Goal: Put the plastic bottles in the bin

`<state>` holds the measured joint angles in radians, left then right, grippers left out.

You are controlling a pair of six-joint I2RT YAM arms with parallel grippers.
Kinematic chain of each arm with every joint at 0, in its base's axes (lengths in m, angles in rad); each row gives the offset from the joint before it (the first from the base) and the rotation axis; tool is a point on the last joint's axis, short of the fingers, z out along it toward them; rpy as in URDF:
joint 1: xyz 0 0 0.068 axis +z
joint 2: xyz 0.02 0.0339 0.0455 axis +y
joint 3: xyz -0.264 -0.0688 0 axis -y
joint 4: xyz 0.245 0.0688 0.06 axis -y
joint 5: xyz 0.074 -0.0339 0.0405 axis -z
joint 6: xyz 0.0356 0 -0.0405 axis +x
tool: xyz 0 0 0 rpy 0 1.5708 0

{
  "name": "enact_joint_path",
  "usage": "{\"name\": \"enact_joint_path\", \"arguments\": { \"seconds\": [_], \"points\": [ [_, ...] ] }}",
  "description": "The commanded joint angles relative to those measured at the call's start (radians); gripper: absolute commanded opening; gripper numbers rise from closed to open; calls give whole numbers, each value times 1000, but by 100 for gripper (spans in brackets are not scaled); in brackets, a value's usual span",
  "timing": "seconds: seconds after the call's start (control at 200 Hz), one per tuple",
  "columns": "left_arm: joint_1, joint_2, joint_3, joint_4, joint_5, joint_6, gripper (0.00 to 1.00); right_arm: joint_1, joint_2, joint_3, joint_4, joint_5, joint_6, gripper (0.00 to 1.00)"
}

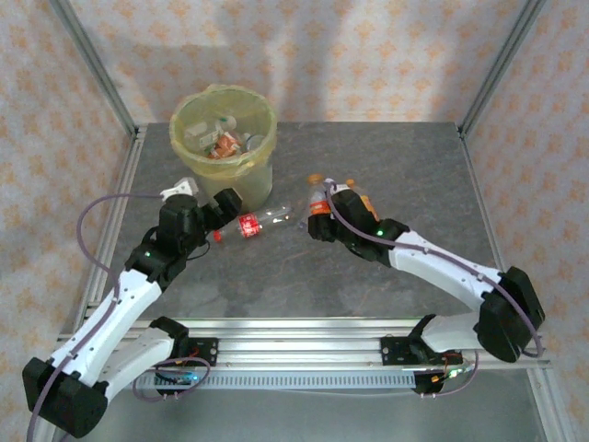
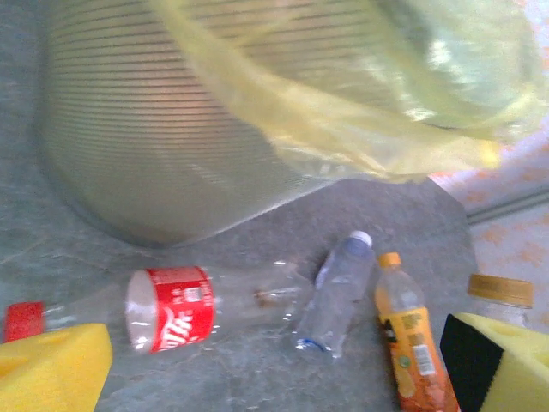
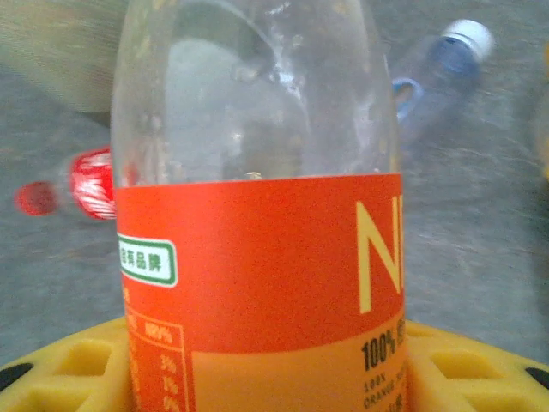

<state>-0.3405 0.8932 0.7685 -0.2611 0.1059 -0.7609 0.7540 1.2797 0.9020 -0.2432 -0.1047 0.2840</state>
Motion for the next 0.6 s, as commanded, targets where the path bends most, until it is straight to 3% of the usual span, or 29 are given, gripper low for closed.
{"name": "enact_joint_path", "arguments": {
  "seconds": [0.0,0.245,0.596],
  "points": [
    [-6,48,83,13,151,55,100,5,-49,-37,210,-134,-50,45],
    [-12,194,194,185,427,6,100,24,-48,-27,326,-250,-79,45],
    [-64,328,356,163,439,68,100,54,-19,27,374,-311,-92,45]
  ]
}}
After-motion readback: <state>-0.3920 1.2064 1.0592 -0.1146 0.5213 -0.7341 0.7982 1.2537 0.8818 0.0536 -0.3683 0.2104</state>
